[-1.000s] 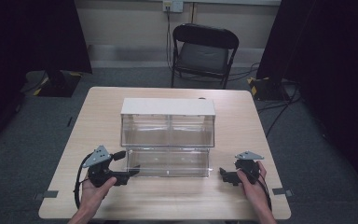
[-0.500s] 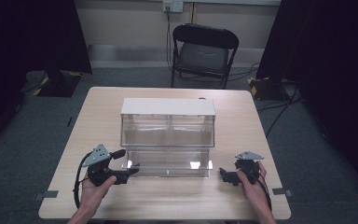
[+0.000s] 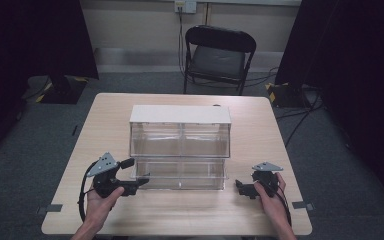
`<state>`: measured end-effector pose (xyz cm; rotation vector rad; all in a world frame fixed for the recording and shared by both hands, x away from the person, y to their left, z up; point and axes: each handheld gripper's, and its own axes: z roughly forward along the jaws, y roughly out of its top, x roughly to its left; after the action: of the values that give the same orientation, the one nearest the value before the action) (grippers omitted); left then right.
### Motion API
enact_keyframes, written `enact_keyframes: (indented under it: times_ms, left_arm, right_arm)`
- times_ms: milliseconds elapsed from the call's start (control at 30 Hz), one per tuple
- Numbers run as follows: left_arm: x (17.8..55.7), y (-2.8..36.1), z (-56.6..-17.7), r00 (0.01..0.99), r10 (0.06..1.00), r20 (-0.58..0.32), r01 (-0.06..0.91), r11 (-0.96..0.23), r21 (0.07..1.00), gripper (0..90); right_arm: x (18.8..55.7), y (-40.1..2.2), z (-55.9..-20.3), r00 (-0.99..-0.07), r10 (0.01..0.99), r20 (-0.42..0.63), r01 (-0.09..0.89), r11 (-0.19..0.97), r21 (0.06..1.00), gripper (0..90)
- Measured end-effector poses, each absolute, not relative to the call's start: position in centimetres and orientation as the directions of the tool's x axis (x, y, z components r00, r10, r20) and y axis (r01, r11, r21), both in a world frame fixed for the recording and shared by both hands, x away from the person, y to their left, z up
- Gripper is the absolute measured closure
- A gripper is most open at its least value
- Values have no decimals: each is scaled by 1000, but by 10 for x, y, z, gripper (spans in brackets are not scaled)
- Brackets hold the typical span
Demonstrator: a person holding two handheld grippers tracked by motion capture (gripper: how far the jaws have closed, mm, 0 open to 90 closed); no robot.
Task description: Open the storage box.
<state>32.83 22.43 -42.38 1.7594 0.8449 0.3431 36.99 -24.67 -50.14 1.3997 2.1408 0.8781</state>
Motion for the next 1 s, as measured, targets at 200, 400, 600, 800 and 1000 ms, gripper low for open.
enact_keyframes:
  times_ms: [200,400,600,800,1000]
  left_arm:
    - [328,224,-423,699,693,-178,373,-141,917,155]
    - [327,223,-421,699,695,-168,371,-152,916,155]
    - [329,221,-420,701,692,-174,371,-145,917,154]
    - [330,221,-417,695,696,-178,365,-128,922,155]
    - [331,222,-414,694,698,-174,363,-131,923,155]
  right_arm:
    - [370,-247,-501,-396,918,-16,643,290,709,0]
    - [370,-247,-501,-395,918,-15,644,288,709,0]
    - [370,-247,-501,-397,918,-15,643,290,709,0]
    - [370,-247,-501,-397,918,-14,643,289,709,0]
    - [370,-247,-501,-396,918,-13,645,288,708,0]
